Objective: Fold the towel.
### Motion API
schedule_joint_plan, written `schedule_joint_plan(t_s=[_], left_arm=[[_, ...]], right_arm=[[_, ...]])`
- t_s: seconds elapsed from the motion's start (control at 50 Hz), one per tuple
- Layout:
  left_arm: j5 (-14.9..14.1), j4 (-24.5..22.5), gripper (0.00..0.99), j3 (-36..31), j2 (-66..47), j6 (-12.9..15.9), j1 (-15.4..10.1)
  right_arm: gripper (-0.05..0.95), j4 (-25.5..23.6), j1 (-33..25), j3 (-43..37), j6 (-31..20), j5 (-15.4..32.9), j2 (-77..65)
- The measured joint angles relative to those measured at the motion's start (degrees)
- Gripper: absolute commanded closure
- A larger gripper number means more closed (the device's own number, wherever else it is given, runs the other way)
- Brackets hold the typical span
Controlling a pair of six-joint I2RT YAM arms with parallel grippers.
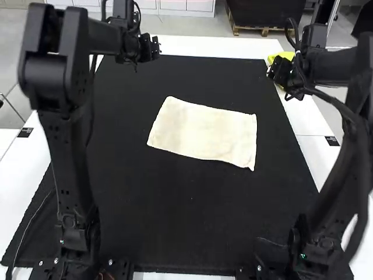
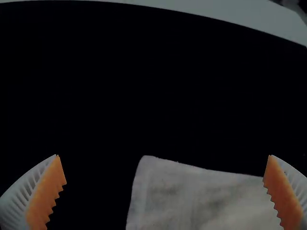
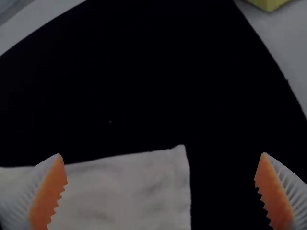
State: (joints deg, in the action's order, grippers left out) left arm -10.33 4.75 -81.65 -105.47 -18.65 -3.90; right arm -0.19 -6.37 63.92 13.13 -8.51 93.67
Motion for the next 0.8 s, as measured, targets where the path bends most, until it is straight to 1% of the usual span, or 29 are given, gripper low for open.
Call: schedule_joint_plan(t_s=[0.18, 0.4, 0.68, 0.8], left_arm=[[-0.17, 1.73, 0.028, -6.05, -5.81, -0.02, -0.24], [-0.22, 3.13, 0.028, -10.58, -10.78, -0.02, -0.68], [-0.83, 4.33, 0.028, -13.51, -14.27, -0.02, -4.02], [-1.09, 4.44, 0.028, -13.92, -14.95, -0.02, -4.37]], right_arm=[[0.0, -1.2, 0.0, 5.42, 2.82, -1.64, 7.91], [0.0, -3.61, 0.33, 11.72, 5.07, -3.04, 15.82], [0.0, -5.95, 0.37, 17.4, 6.84, -4.55, 24.57], [0.0, -6.58, 0.59, 19.67, 7.19, -5.07, 27.98]])
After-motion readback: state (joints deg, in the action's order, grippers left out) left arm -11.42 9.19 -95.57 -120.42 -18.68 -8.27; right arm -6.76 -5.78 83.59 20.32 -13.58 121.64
